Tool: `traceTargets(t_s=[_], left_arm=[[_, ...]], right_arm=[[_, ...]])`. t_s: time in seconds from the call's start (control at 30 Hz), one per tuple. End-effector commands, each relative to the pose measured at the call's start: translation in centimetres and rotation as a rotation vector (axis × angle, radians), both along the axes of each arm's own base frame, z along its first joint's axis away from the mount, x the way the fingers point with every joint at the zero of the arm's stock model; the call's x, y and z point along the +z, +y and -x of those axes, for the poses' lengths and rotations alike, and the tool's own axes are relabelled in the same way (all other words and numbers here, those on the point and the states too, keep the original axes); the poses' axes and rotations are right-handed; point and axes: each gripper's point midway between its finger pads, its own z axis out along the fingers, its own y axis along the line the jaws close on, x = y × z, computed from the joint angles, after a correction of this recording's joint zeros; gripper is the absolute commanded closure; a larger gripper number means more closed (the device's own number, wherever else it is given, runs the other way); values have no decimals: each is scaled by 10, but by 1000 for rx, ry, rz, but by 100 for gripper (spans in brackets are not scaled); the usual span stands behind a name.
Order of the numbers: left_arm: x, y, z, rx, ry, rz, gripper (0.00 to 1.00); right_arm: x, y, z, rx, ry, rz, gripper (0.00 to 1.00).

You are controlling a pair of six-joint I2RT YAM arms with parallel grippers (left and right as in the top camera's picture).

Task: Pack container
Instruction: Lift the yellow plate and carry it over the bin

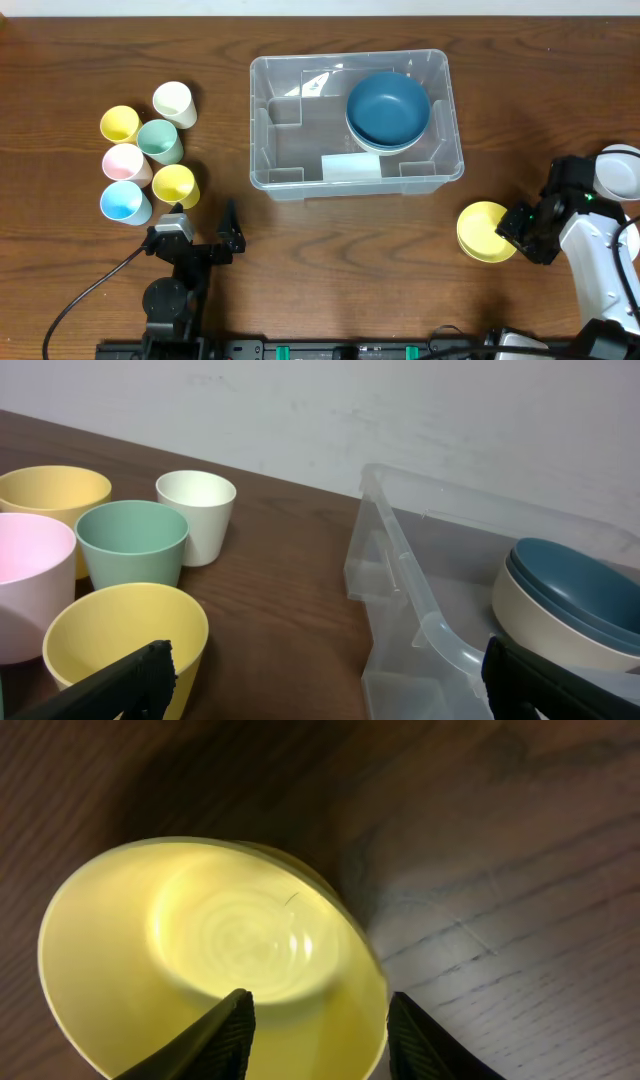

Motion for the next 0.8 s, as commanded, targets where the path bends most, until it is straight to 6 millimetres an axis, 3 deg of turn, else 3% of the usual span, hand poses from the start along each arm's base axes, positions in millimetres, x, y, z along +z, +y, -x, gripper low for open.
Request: traceTargets(t_s=[0.0, 0.2, 0.53, 0.63, 0.73, 0.77], left_arm=[[-16, 1, 1, 1, 46, -15, 2], [-16, 1, 1, 1, 46, -15, 2], [-16, 1, 1, 1, 46, -15, 2], [-16, 1, 1, 1, 46, -15, 2], [-16, 1, 1, 1, 45, -15, 2], [-16, 1, 1, 1, 46, -15, 2]], right_arm=[[3, -1, 1, 12, -13, 7, 55], [0, -1, 3, 15, -7, 6, 56], [-25, 3, 15, 15, 4, 1, 58], [-31, 4, 16, 15, -3, 2, 71], [-31, 3, 13, 15, -14, 7, 99], [-31, 2, 13, 15, -16, 7, 99]])
